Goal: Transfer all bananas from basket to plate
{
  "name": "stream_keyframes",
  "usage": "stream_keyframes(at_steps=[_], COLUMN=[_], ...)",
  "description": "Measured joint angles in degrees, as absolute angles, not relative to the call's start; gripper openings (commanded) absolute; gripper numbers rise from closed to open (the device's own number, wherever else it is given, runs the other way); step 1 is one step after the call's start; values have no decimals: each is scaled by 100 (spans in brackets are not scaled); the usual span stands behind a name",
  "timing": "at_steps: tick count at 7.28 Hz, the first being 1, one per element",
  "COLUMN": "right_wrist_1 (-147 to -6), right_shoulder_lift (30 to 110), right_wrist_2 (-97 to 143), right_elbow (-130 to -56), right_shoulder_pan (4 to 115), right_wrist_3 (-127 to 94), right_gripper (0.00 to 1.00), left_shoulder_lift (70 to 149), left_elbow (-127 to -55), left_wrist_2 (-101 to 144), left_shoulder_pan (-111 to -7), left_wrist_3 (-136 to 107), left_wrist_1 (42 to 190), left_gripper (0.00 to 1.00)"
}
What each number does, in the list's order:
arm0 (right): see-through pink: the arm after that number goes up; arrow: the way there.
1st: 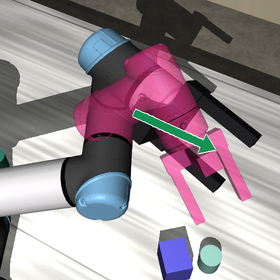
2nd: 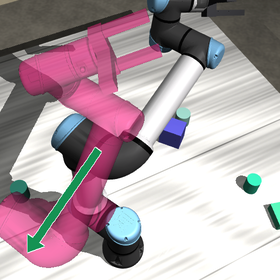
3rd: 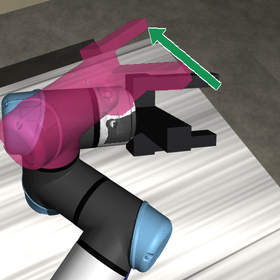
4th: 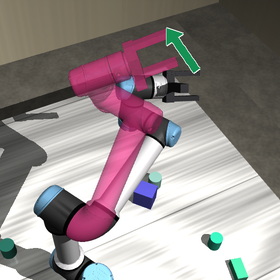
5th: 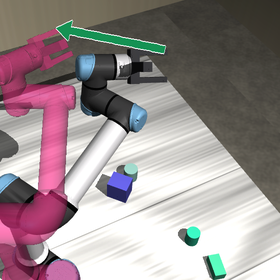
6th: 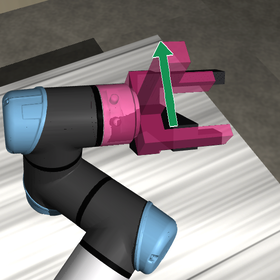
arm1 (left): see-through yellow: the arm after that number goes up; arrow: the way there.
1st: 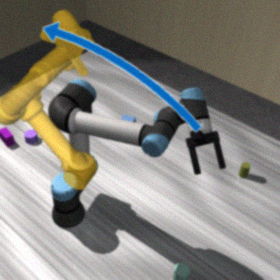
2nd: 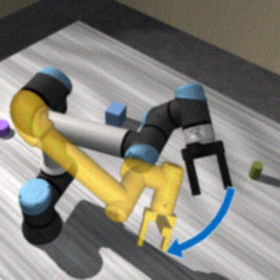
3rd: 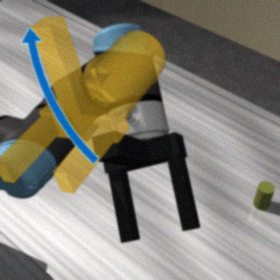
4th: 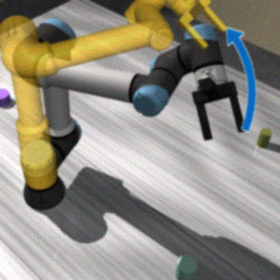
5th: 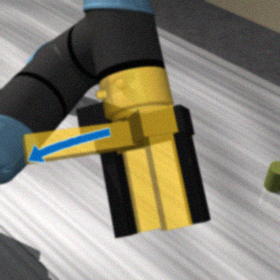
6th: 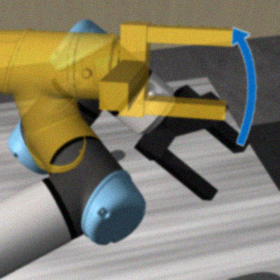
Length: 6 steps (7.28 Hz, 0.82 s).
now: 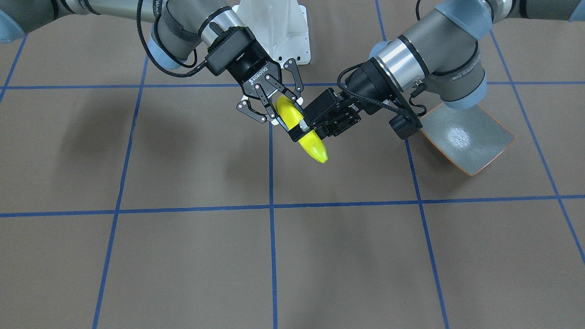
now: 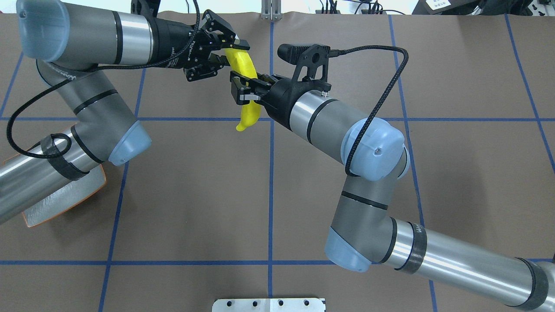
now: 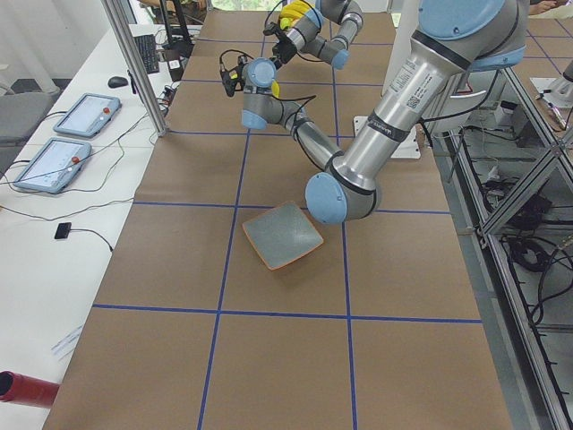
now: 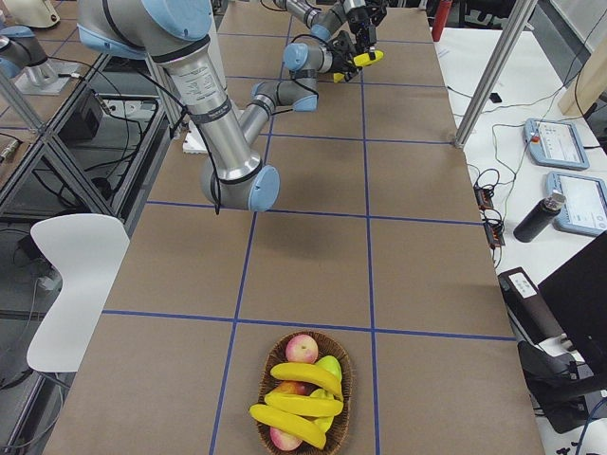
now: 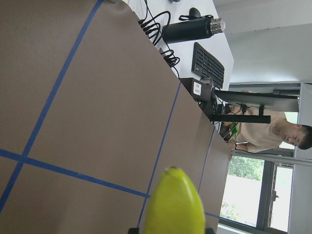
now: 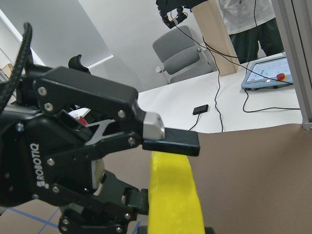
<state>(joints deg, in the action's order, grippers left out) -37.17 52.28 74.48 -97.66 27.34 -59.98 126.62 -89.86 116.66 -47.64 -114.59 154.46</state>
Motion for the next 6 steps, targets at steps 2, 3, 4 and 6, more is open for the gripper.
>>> stream_keyframes(at_steps=[2, 3, 4, 6], right_wrist_1=[-3704, -3696, -3697, -3924], right_shoulder_lift=[5242, 5268, 5304, 5436], right_wrist_2=[7476, 7493, 7554, 7790], right_elbow=[-9885, -9937, -9954, -9963], right_shoulder_pan=[2733, 2747, 2793, 3049], right_wrist_3=[-6056, -6090, -6111, -6223], right_gripper=[98, 98, 98, 98], left_shoulder_lift=[12653, 12640, 12626, 12585], left_elbow=[-8989, -8988, -8990, -9000], left_wrist_2=[11668, 11668, 11670, 11673], left_shoulder_pan=[-4764, -4763, -4764, -4782], left_wrist_3=[-11629, -11743, -11813, -11853], left_wrist_1=[15491, 15549, 15595, 15665], left_gripper=[0, 0, 0, 0])
